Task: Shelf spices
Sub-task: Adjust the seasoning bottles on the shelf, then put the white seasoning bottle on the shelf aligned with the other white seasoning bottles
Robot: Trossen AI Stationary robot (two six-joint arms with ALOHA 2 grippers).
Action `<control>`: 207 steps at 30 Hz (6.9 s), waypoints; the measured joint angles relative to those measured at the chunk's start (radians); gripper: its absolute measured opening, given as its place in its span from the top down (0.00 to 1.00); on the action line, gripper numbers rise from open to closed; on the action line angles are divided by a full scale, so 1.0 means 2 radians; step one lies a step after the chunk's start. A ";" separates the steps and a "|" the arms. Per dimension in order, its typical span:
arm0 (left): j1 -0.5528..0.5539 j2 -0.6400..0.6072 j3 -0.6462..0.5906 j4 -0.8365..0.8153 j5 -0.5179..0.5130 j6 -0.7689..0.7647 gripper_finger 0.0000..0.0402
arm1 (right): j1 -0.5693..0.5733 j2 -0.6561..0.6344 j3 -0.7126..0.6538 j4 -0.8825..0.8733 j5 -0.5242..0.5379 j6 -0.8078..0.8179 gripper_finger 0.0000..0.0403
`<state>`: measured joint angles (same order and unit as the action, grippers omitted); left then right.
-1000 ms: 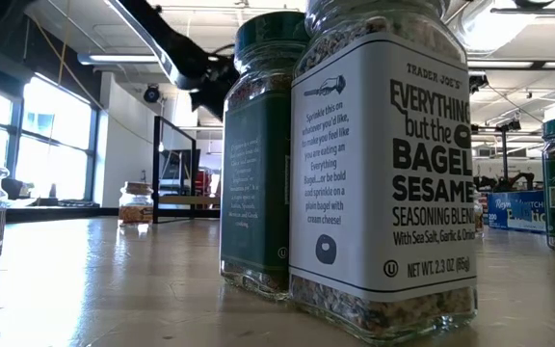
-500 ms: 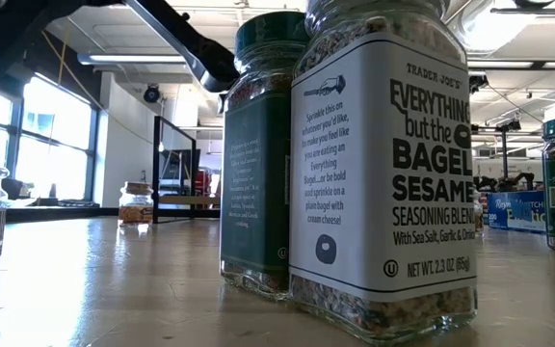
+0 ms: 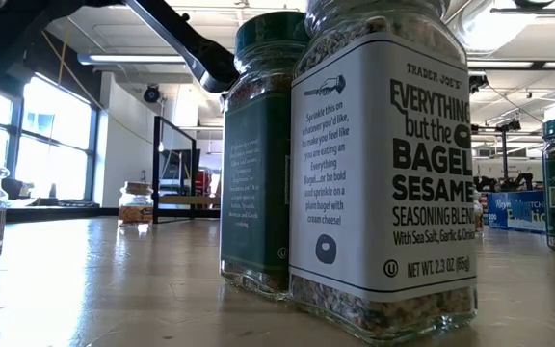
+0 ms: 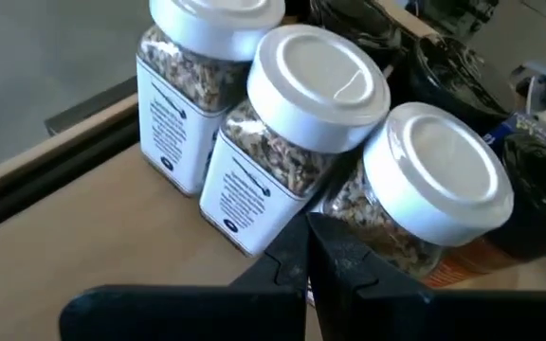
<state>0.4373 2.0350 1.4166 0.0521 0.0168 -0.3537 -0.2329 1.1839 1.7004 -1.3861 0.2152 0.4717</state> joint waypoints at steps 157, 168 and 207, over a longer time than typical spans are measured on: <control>-0.085 -0.481 -0.031 -0.602 -0.092 0.112 1.00 | 0.218 0.204 -0.097 0.265 -0.015 -0.002 0.53; -0.085 -0.481 -0.031 -0.594 -0.113 0.064 1.00 | 0.019 0.221 -0.097 0.289 -0.082 -0.196 0.53; -0.085 -0.481 -0.031 -0.560 -0.145 0.033 1.00 | -0.070 0.296 -0.105 0.287 -0.073 -0.249 0.46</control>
<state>0.2672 1.0737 1.3548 -1.0672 -0.2729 -0.2874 -0.3723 1.7767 1.4899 -0.8124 0.0689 -0.0255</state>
